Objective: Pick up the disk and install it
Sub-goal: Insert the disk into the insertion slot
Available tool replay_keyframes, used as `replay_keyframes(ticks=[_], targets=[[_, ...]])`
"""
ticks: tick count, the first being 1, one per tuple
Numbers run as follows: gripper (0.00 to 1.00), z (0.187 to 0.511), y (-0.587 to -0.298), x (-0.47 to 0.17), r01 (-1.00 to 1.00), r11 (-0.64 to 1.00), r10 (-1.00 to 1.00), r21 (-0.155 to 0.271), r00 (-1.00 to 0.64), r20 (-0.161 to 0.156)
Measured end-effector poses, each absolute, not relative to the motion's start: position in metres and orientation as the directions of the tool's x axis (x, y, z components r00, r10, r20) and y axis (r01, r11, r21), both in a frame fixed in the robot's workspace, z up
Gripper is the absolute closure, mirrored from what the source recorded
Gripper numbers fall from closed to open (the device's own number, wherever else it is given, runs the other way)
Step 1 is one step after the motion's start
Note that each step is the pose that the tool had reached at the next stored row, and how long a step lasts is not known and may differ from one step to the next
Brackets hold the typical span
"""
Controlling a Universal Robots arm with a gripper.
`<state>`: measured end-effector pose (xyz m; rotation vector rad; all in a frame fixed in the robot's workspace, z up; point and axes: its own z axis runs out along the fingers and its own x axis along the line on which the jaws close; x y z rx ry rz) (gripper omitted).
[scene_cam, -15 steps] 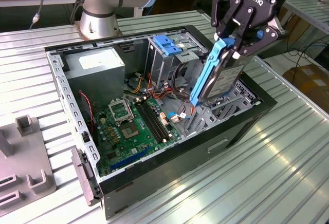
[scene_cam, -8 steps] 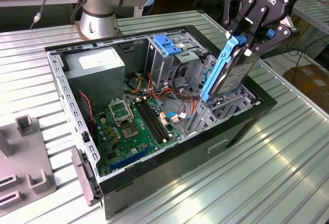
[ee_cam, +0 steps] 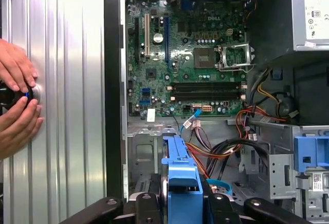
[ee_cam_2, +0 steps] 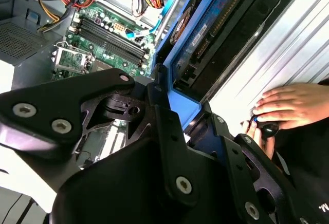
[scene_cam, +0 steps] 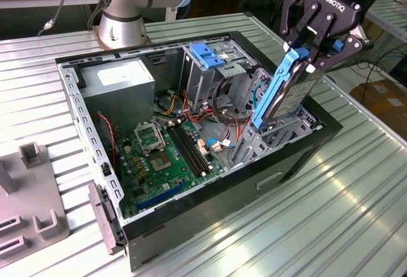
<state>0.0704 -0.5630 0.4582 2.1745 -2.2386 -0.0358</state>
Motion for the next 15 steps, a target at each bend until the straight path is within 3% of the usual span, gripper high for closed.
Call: replay_keyframes(ticks=[15], targets=[[0.63,0.4527,-0.5654,0.0723,-0.999,0.029,-1.000,0.031,-0.029,-0.001]])
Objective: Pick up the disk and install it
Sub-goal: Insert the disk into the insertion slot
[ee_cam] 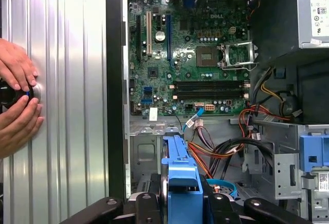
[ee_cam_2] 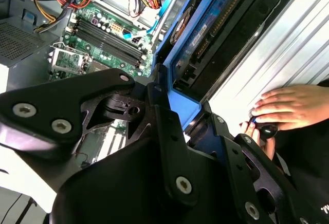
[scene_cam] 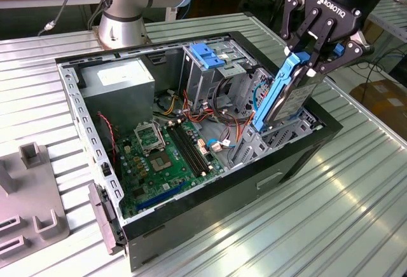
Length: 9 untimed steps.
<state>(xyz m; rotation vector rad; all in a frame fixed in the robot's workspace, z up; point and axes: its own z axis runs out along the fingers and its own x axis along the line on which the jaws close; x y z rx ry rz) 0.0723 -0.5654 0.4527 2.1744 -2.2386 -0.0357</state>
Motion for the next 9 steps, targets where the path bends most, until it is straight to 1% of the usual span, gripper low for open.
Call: replay_keyframes(ticks=[9], targets=[[0.63,0.4519,-0.5654,0.0702,-0.999,0.029,-1.000,0.031,-0.029,-0.001]])
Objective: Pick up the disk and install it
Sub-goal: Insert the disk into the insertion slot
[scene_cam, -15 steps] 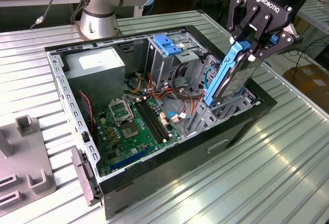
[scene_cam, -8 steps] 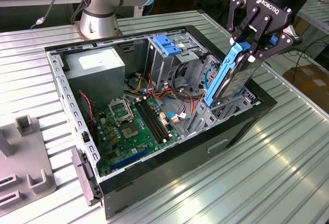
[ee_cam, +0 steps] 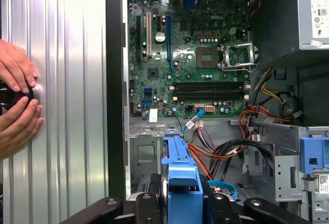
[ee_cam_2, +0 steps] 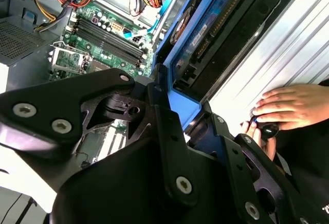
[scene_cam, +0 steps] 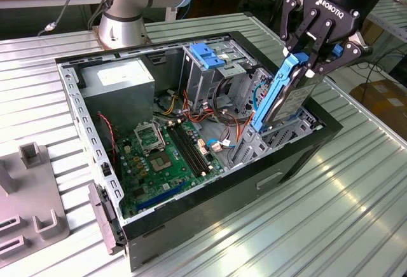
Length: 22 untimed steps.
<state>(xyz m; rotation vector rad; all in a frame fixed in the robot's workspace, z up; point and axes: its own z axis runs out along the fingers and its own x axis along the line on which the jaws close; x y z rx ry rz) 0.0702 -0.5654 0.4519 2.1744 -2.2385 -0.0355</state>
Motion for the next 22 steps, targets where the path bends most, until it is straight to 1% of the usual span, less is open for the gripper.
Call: replay_keyframes(ticks=[22], targets=[[0.63,0.4468,-0.5623,0.0731,-0.999,0.029,-1.000,0.031,-0.029,-0.001]])
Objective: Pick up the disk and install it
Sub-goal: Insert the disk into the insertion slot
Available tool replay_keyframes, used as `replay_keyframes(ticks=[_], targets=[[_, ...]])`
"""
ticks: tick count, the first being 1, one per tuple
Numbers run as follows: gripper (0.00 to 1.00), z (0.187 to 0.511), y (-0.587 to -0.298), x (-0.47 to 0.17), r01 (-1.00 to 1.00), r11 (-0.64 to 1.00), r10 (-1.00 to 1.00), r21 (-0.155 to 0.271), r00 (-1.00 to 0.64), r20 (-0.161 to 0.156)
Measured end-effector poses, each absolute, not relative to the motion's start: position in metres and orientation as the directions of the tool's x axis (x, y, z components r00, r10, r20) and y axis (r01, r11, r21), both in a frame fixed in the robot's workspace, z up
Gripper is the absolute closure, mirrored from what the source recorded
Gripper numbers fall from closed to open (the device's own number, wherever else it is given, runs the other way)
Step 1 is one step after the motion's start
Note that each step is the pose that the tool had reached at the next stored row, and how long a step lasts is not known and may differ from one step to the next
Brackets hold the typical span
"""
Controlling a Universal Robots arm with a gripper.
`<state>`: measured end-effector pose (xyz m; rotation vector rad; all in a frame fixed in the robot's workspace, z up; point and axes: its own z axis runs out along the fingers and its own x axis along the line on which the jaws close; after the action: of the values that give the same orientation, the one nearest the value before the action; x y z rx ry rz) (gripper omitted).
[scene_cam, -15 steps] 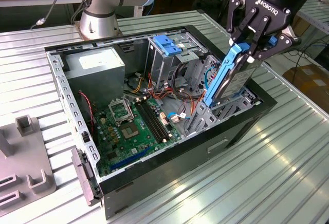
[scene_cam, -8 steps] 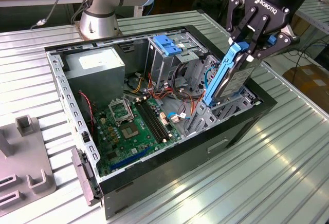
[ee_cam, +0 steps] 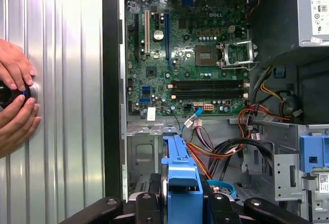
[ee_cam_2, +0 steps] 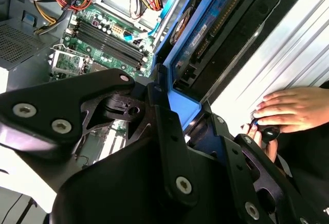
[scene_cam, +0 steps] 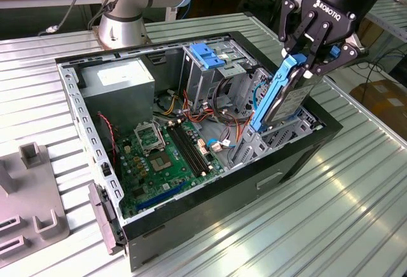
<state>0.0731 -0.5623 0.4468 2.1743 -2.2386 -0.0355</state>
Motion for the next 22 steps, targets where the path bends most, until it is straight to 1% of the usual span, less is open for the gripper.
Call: replay_keyframes(ticks=[15,22], targets=[[0.63,0.435,-0.563,0.073,-0.999,0.029,-1.000,0.031,-0.029,0.000],[0.63,0.436,-0.563,0.074,-0.999,0.029,-1.000,0.031,-0.029,-0.002]])
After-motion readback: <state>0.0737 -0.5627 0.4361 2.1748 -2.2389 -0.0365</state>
